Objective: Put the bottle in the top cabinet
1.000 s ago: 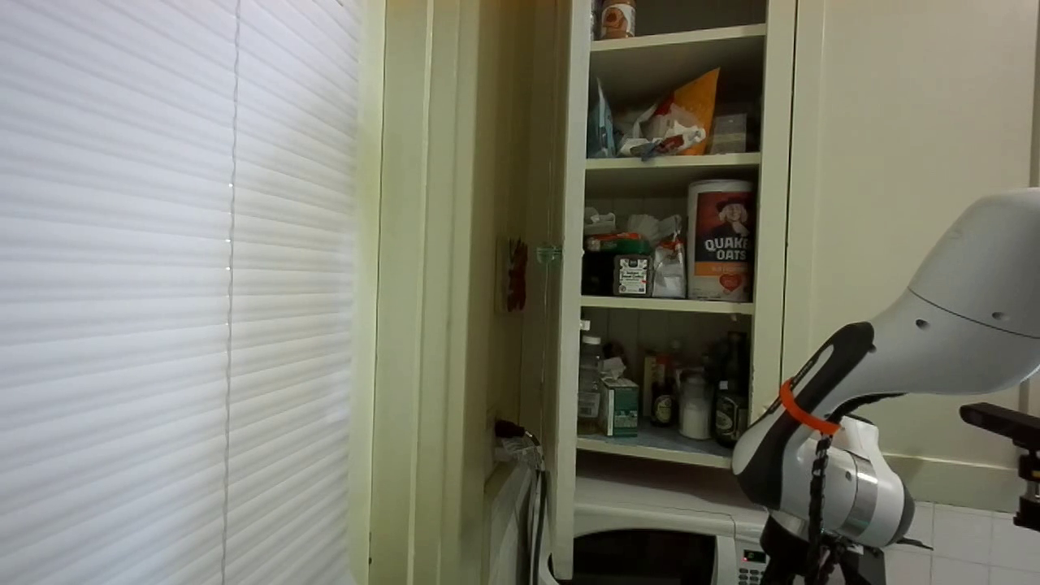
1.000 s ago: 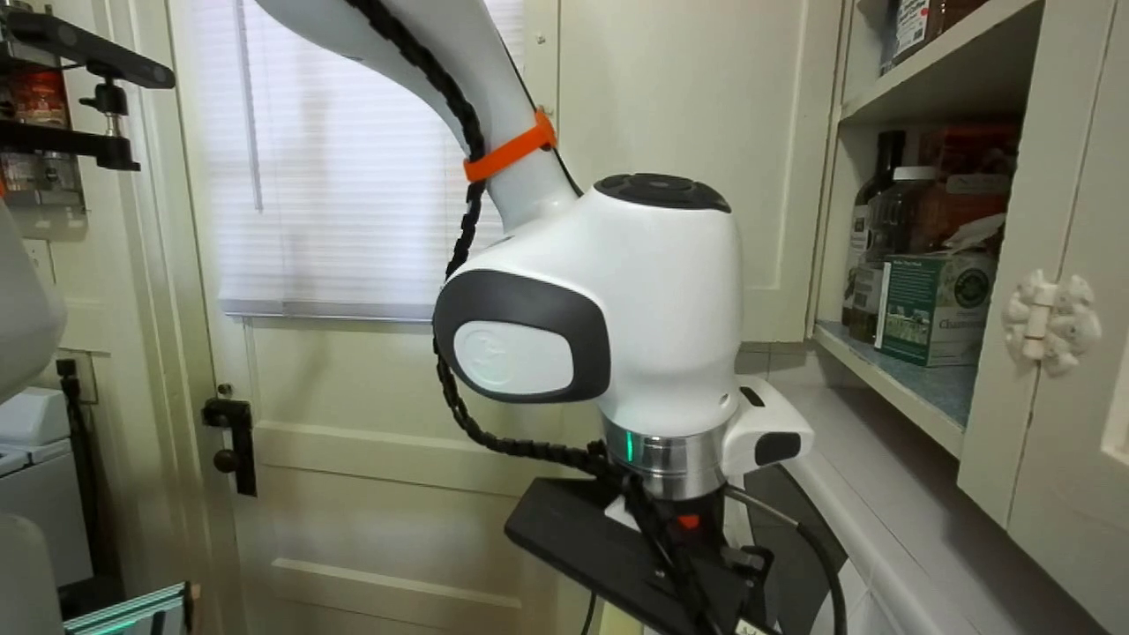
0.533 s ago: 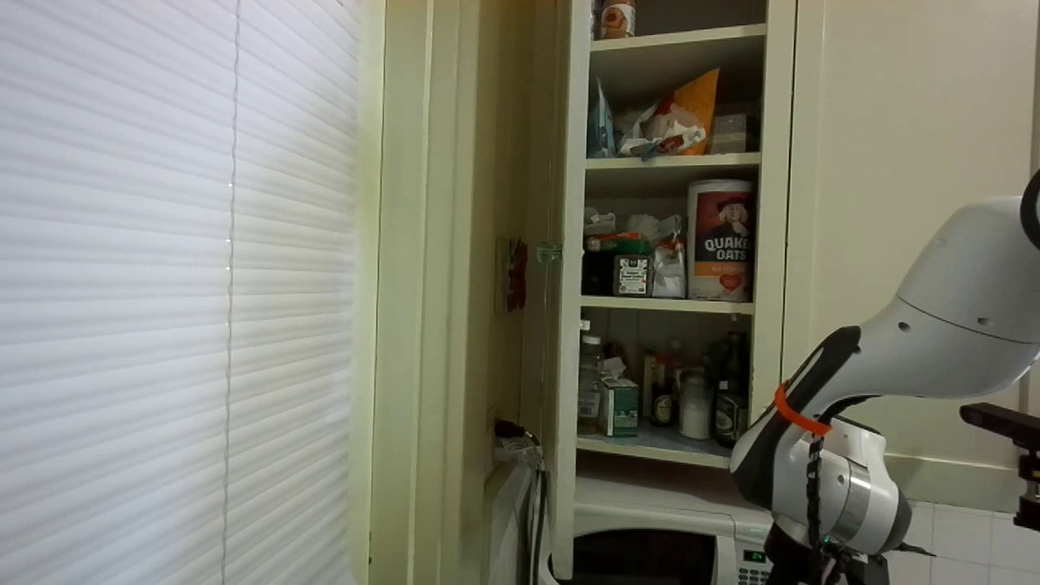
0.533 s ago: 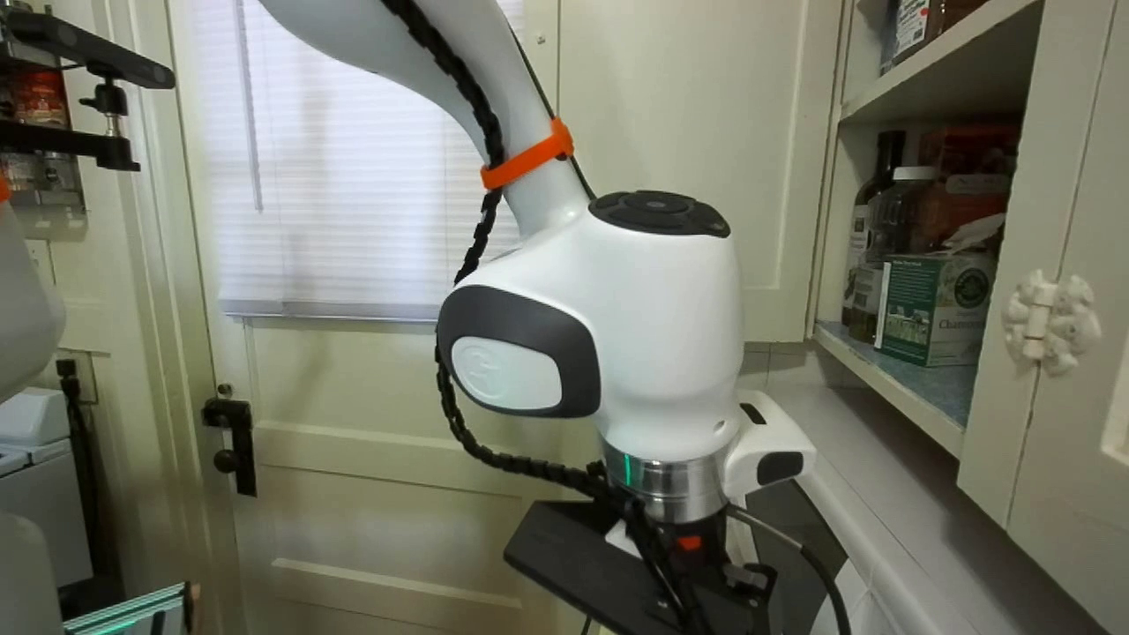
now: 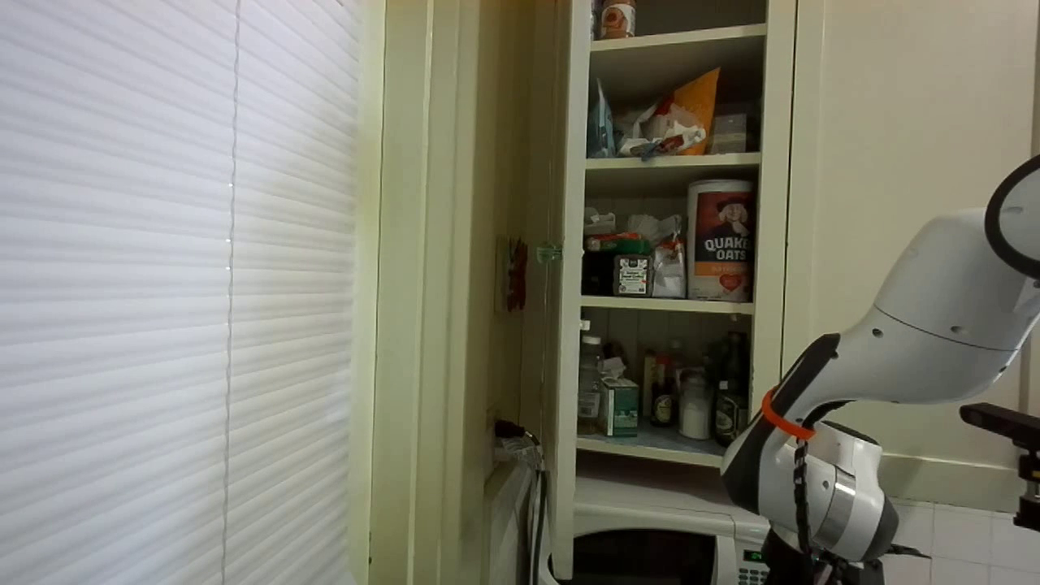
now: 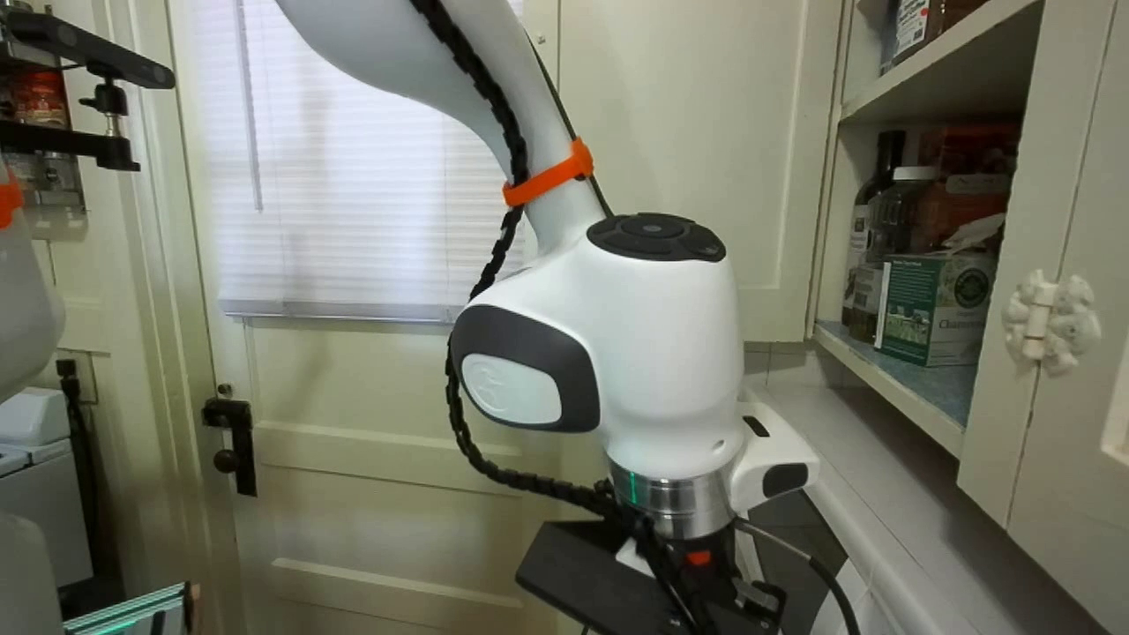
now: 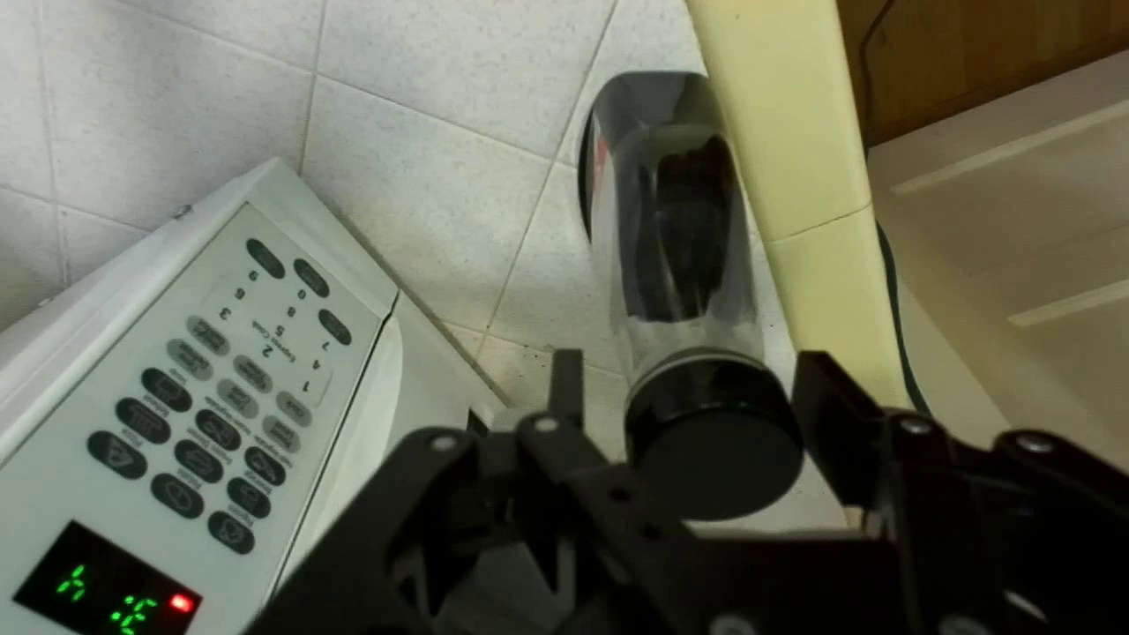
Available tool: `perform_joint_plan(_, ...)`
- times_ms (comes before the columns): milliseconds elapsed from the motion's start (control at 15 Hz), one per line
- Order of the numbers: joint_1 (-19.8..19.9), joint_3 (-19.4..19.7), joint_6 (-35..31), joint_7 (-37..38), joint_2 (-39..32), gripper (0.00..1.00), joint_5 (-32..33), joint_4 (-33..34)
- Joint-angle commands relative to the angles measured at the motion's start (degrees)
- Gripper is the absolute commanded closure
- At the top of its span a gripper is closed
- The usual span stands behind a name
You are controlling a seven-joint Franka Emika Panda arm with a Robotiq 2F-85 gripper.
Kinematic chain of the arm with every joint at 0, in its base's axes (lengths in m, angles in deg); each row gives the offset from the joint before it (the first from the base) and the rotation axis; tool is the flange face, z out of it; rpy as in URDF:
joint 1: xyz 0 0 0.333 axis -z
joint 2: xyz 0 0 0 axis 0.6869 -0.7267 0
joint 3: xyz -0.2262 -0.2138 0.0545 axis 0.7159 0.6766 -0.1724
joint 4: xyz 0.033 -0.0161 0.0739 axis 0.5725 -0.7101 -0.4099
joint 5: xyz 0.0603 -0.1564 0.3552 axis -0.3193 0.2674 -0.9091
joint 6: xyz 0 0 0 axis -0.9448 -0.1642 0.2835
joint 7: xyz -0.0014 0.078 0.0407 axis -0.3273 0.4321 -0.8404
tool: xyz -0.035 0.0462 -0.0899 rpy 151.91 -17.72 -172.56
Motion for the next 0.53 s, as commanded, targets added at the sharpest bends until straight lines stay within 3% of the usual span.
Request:
perform_joint_plan(0, -0.2, -1.1, -2.7, -3.7, -2.1, 0.67, -4.0, 0.9)
perform_joint_plan(133, -0.2, -1.4, -3.4, -3.5, -2.3, 0.79, -3.7, 0.7)
perform_joint_plan(467, -0.5, 0.1, -2.0, 5.6, 1.8, 0.79, 4.6, -1.8)
